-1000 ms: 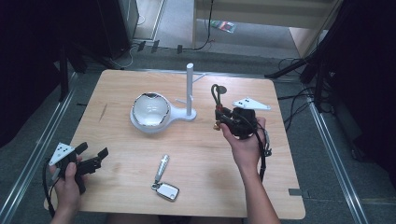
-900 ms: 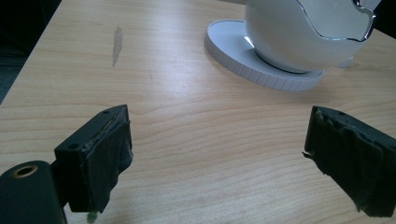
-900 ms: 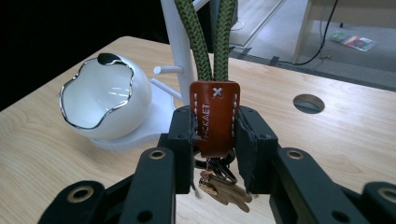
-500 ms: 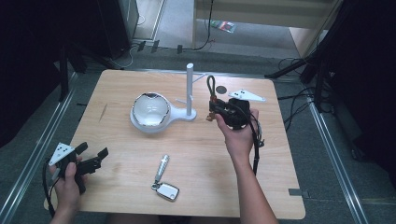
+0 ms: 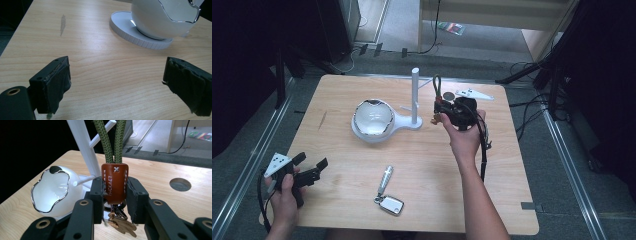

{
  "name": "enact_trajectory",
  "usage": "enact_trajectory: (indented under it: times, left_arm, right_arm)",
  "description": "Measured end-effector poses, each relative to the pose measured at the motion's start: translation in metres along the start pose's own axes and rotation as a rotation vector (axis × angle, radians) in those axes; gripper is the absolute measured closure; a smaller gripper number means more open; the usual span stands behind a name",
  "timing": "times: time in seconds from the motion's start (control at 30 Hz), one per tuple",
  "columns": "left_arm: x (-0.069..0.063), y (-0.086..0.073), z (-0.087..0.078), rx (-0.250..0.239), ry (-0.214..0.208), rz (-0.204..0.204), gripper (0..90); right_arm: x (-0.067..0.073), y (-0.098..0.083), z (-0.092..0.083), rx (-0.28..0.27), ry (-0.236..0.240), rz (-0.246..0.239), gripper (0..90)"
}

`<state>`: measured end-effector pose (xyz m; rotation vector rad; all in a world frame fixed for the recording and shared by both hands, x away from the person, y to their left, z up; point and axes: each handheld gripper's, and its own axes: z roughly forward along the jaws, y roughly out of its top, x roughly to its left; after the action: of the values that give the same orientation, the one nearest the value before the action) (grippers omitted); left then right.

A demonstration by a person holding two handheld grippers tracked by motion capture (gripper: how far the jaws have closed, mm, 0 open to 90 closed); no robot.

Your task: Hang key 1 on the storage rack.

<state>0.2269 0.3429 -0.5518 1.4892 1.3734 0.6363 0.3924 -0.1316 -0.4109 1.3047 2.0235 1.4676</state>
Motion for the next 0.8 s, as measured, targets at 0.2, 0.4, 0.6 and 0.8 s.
enact_trajectory:
  times: [0.2, 0.4, 0.6, 0.8]
  left_arm:
    - [0.0, 0.0, 0.0, -0.001, 0.001, 0.0, 8.1]
    - [0.0, 0.0, 0.0, 0.0, 0.001, 0.0, 8.1]
    - [0.0, 0.0, 0.0, -0.001, 0.001, 0.001, 8.1]
    - [0.0, 0.0, 0.0, -0.001, 0.001, 0.0, 8.1]
  right_arm:
    - [-0.005, 0.001, 0.009, 0.011, 0.015, 0.031, 70.1]
    - [-0.006, 0.003, 0.017, 0.023, 0.038, 0.046, 70.1]
    - [-0.007, 0.0, 0.026, 0.042, 0.045, 0.058, 70.1]
    - [-0.008, -0.002, 0.032, 0.051, 0.051, 0.064, 70.1]
